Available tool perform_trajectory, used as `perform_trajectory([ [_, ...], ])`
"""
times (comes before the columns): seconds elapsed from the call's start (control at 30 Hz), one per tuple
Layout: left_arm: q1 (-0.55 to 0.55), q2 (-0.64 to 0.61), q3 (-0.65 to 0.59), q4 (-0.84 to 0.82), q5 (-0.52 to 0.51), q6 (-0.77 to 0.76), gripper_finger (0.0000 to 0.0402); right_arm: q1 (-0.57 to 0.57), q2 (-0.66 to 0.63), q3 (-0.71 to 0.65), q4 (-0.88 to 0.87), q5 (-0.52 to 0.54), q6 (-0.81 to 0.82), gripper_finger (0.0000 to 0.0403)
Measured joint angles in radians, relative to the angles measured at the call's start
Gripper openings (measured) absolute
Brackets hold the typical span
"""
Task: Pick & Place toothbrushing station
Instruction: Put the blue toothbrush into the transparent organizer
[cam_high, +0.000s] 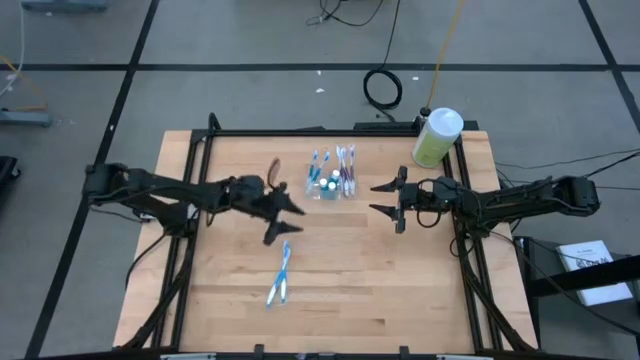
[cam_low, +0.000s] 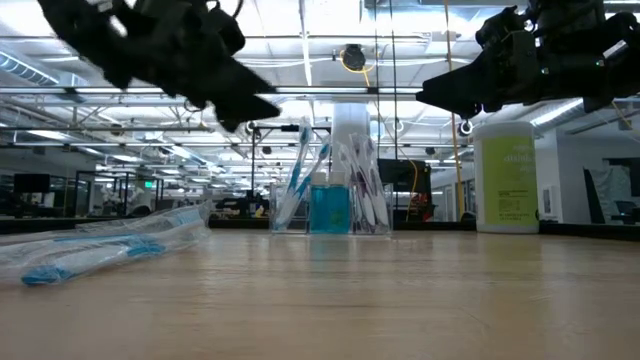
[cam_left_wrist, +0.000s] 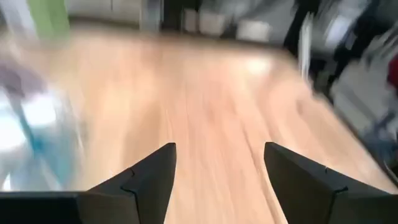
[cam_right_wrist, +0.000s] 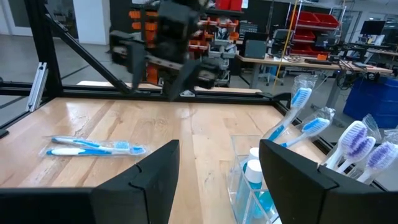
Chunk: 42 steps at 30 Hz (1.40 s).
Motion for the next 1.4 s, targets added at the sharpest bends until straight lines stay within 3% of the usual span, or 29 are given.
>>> perform_trajectory([
  [0.17,-0.148,-0.04,0.188,-0.66,-0.261,-0.104,0.0233,0.0,0.0,0.0,0.008,0.0,-0.001,0.0212],
  [0.23,-0.2,-0.02,0.243,-0.795,-0.327,-0.193,0.0228,0.0,0.0,0.0,0.008,0.0,-0.002,0.0212],
  [0.33,-0.265,0.01,0.284,-0.871,-0.342,-0.385,0.0221,0.0,0.0,0.0,0.017,0.0,-0.002,0.0212],
  [0.5,-0.341,0.085,0.292,-0.876,-0.295,-0.618,0.021,0.0,0.0,0.0,0.035,0.0,-0.004,0.0212],
  [0.77,-0.369,0.248,0.291,-0.826,-0.279,-0.749,0.0191,0.002,0.0,0.0,0.045,-0.004,0.007,0.0212],
  [1.1,-0.352,0.372,0.294,-0.74,-0.218,-0.778,0.0188,0.003,0.0,0.0,0.049,-0.004,0.001,0.0212],
  [1.4,-0.322,0.329,0.289,-0.797,-0.174,-0.811,0.0164,0.003,0.0,0.0,0.043,-0.004,0.007,0.0212],
])
